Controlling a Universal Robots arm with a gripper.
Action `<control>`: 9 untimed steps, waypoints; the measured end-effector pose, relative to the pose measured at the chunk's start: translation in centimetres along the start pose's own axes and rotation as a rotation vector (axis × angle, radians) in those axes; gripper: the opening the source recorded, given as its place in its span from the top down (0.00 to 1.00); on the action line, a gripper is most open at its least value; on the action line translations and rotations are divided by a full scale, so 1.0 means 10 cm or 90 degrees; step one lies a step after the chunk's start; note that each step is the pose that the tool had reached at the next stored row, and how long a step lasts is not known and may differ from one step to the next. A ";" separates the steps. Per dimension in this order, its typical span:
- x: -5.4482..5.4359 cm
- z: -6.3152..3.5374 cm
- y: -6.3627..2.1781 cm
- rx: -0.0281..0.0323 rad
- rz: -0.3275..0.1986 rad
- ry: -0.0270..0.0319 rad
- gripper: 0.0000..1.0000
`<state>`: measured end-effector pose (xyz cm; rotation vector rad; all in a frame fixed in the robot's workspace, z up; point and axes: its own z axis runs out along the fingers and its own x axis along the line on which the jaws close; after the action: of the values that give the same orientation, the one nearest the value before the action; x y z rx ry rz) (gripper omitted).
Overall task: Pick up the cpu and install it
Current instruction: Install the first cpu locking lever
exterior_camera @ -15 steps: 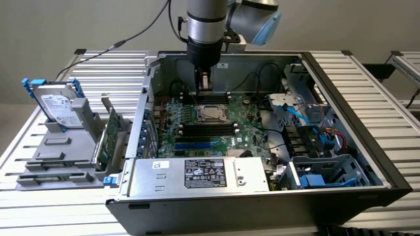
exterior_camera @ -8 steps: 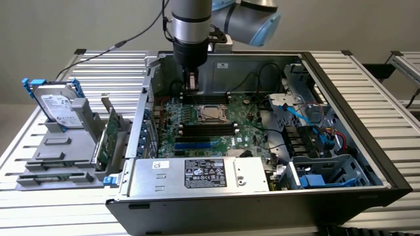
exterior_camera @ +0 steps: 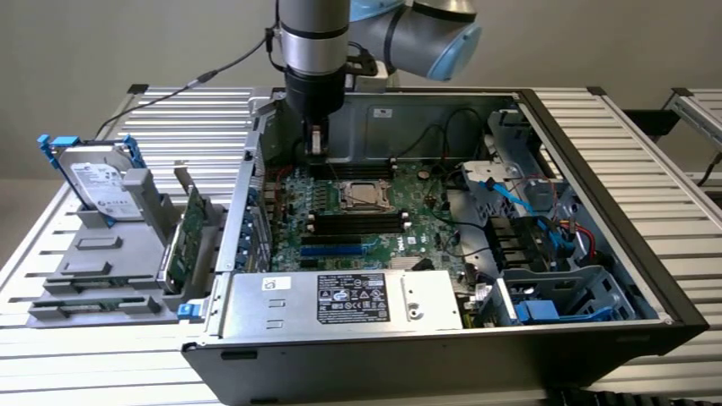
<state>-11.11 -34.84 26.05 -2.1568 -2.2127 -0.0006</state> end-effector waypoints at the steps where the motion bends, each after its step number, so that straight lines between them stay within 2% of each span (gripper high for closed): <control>1: 0.00 0.001 -0.001 -0.0004 0.011 0.0003 0.89; 9: 0.00 0.008 0.000 -0.0037 0.099 0.0035 0.89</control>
<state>-11.12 -34.84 25.97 -2.3233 -2.0376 -0.0068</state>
